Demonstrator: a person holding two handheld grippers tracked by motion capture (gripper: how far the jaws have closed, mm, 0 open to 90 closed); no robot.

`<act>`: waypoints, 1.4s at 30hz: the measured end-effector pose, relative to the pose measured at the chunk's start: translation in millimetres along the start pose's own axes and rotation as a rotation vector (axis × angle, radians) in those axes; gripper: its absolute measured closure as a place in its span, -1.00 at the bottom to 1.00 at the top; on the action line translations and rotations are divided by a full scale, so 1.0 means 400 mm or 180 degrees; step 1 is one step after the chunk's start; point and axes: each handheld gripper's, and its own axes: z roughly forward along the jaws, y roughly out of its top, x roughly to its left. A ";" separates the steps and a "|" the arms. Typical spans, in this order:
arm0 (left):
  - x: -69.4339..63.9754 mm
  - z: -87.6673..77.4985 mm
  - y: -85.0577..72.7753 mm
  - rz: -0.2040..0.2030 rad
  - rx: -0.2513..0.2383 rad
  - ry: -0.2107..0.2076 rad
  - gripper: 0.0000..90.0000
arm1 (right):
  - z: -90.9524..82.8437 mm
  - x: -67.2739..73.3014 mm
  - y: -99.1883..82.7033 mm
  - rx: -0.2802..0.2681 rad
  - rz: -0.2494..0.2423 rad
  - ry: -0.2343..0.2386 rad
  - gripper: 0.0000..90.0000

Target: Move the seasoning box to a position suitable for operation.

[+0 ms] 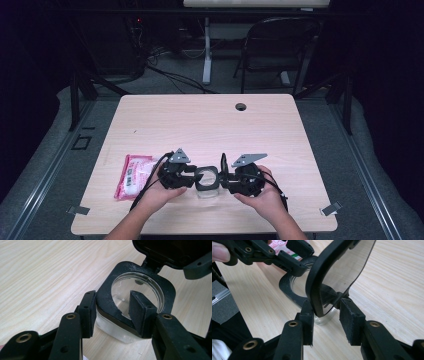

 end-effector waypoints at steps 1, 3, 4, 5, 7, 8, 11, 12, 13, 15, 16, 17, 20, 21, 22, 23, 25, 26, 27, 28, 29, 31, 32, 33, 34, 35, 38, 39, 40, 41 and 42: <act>0.000 0.000 0.000 -0.0008 0.0001 -0.0002 0.33 | -0.002 -0.003 0.000 0.0020 0.0003 -0.0023 0.45; 0.000 0.000 0.000 -0.0005 0.0002 -0.0023 0.32 | -0.005 -0.009 -0.001 0.0005 0.0038 -0.0035 0.45; -0.002 0.001 0.000 -0.0003 -0.0004 -0.0027 0.32 | -0.007 -0.014 -0.002 0.0012 0.0045 -0.0038 0.45; -0.002 0.001 0.000 0.0005 0.0000 -0.0034 0.32 | -0.008 -0.019 -0.002 0.0014 0.0048 -0.0049 0.45; -0.005 0.001 0.001 -0.0001 -0.0005 -0.0051 0.32 | -0.008 -0.026 -0.004 -0.0020 0.0101 -0.0074 0.46; -0.006 0.002 0.001 0.0001 -0.0003 -0.0061 0.32 | -0.010 -0.031 -0.005 -0.0013 0.0119 -0.0084 0.47; -0.013 0.003 0.002 -0.0002 0.0005 -0.0085 0.32 | -0.010 -0.042 -0.009 -0.0049 0.0189 -0.0130 0.49; -0.017 0.004 0.002 0.0019 0.0010 -0.0079 0.32 | -0.009 -0.043 -0.010 -0.0061 0.0198 -0.0162 0.50; -0.020 0.005 0.003 0.0051 0.0020 -0.0070 0.32 | -0.009 -0.044 -0.010 -0.0068 0.0187 -0.0186 0.50; -0.023 0.007 0.003 0.0063 0.0031 -0.0079 0.32 | -0.009 -0.045 -0.010 -0.0064 0.0213 -0.0199 0.52; -0.023 0.007 0.003 0.0071 0.0031 -0.0078 0.32 | -0.009 -0.046 -0.010 -0.0077 0.0211 -0.0211 0.53; -0.024 0.007 0.003 0.0073 0.0029 -0.0082 0.32 | -0.008 -0.047 -0.010 -0.0091 0.0230 -0.0213 0.54; -0.026 0.009 0.003 0.0076 0.0006 -0.0063 0.32 | -0.007 -0.050 -0.011 -0.0114 0.0256 -0.0228 0.57; -0.027 0.010 0.003 0.0081 -0.0004 -0.0057 0.32 | -0.005 -0.051 -0.012 -0.0149 0.0253 -0.0237 0.57; -0.028 0.010 0.003 0.0085 -0.0010 -0.0051 0.31 | -0.004 -0.052 -0.012 -0.0181 0.0237 -0.0257 0.57; -0.028 0.011 0.003 0.0084 -0.0015 -0.0049 0.31 | -0.004 -0.053 -0.011 -0.0174 0.0225 -0.0277 0.57; -0.029 0.012 0.002 0.0072 -0.0029 -0.0044 0.31 | -0.001 -0.054 -0.011 -0.0205 0.0235 -0.0311 0.57; -0.030 0.012 0.002 0.0070 -0.0038 -0.0042 0.31 | 0.001 -0.055 -0.011 -0.0226 0.0253 -0.0310 0.57; -0.030 0.012 0.001 0.0065 -0.0038 -0.0046 0.30 | 0.003 -0.057 -0.011 -0.0245 0.0271 -0.0302 0.56; -0.030 0.012 0.001 0.0051 -0.0047 -0.0053 0.30 | 0.003 -0.060 -0.010 -0.0232 0.0272 -0.0302 0.55; -0.029 0.013 0.000 0.0033 -0.0056 -0.0061 0.30 | 0.004 -0.062 -0.010 -0.0241 0.0284 -0.0302 0.53; -0.028 0.013 -0.002 0.0017 -0.0074 -0.0067 0.29 | 0.007 -0.067 -0.009 -0.0257 0.0310 -0.0283 0.51; -0.028 0.014 -0.002 0.0008 -0.0084 -0.0068 0.29 | 0.009 -0.068 -0.008 -0.0259 0.0328 -0.0280 0.49; -0.028 0.014 -0.003 -0.0006 -0.0093 -0.0068 0.29 | 0.010 -0.068 -0.008 -0.0256 0.0331 -0.0289 0.47; -0.027 0.013 -0.004 -0.0026 -0.0089 -0.0078 0.29 | 0.011 -0.069 -0.007 -0.0259 0.0316 -0.0299 0.43; -0.026 0.011 -0.004 -0.0066 -0.0072 -0.0097 0.29 | 0.011 -0.070 -0.006 -0.0234 0.0304 -0.0303 0.38; -0.019 0.006 -0.004 -0.0126 -0.0076 -0.0142 0.21 | 0.007 -0.074 -0.006 -0.0158 0.0360 -0.0217 0.20; -0.011 -0.004 -0.005 -0.0170 -0.0120 -0.0146 0.18 | 0.006 -0.077 -0.007 -0.0135 0.0372 -0.0171 0.15; -0.006 -0.010 -0.004 -0.0192 -0.0145 -0.0140 0.16 | 0.001 -0.079 -0.007 -0.0091 0.0376 -0.0144 0.13; -0.002 -0.016 -0.004 -0.0216 -0.0155 -0.0141 0.15 | -0.003 -0.080 -0.008 -0.0066 0.0365 -0.0143 0.13; 0.003 -0.023 -0.004 -0.0218 -0.0154 -0.0136 0.13 | -0.007 -0.083 -0.008 -0.0063 0.0343 -0.0126 0.11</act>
